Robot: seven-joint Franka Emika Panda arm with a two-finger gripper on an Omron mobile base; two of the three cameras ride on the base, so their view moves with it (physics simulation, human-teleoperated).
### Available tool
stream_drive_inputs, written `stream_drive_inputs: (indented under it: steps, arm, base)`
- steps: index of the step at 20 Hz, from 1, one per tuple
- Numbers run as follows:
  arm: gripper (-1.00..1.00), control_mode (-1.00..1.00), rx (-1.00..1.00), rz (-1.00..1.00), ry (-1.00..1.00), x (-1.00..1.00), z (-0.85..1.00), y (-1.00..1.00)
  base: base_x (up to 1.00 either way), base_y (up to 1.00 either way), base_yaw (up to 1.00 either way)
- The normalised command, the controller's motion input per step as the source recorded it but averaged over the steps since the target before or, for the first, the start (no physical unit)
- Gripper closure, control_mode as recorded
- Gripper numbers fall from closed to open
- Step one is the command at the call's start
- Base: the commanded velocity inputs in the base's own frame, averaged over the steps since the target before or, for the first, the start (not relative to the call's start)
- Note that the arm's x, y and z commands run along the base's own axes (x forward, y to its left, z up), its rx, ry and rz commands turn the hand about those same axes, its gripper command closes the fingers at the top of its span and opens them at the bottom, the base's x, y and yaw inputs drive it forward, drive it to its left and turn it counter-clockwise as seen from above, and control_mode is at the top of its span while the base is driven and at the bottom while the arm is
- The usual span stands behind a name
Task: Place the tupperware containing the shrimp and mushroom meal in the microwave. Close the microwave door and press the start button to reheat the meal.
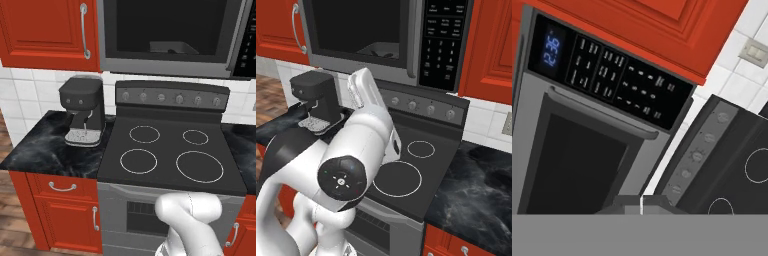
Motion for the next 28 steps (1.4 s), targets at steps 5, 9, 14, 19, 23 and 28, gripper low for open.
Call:
stream_drive_inputs:
  steps: [5,9,14,19,23,28]
  arm:
    - [1.0,-1.0,0.0,0.0,0.0,0.16,0.16,0.04]
    - [1.0,-1.0,0.0,0.0,0.0,0.26,0.03,0.03]
    - [1.0,-1.0,0.01,0.0,0.03,0.31,0.0,0.03]
    - [1.0,-1.0,0.04,0.0,0.04,0.35,0.0,0.01]
    - [1.0,-1.0,0.06,0.0,0.03,0.28,0.0,0.0]
    - [1.0,-1.0,0.08,0.0,0.0,0.18,0.0,0.0]
  base:
    - [0.0,0.0,0.0]
    - [0.0,0.0,0.0]
    - [0.0,0.0,0.0]
    - [0.0,0.0,0.0]
    - [0.0,0.0,0.0]
    - [0.0,0.0,0.0]
